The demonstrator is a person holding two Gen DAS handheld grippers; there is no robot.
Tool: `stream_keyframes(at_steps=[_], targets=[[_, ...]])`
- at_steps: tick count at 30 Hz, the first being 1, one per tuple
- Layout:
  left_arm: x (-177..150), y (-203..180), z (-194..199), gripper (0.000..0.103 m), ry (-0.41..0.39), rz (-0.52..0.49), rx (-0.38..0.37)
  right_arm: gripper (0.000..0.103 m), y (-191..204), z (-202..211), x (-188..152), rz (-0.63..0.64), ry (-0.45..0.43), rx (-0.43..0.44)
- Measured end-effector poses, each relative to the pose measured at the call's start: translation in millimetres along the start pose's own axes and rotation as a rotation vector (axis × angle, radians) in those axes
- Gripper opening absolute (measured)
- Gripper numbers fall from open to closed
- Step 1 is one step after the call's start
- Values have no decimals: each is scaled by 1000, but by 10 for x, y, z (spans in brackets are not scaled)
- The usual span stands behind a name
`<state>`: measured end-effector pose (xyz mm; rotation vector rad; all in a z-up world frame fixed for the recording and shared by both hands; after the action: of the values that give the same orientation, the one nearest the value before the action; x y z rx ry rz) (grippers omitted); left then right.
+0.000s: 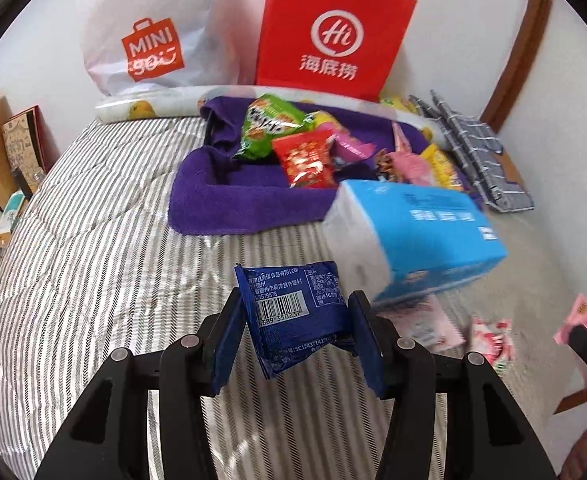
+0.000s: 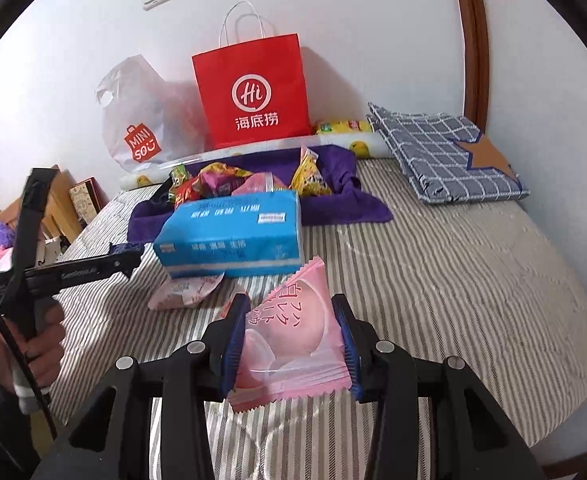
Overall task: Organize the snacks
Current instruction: 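Carry blue packet in left and pink packet in right onto purple towel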
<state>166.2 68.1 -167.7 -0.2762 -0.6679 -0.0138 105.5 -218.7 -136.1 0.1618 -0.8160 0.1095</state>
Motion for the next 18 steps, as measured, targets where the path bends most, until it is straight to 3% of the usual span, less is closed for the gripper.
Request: stream_keyframes(at_steps=[18], targets=[[219, -467, 224, 51, -28, -83, -110, 40, 5, 77, 494, -24, -72, -55]])
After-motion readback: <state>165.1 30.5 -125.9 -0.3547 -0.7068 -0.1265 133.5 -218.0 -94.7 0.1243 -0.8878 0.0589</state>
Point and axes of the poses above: each gripper's, at about its wrist camera, not at the fingertips, and z roughly against the way its jaws point, y to its left, x to its top, the point moved 1 cm from there along -z, roughly the way its jaws point, and after that the axes turned 5 degrees about -x, right-handed, at the moved point
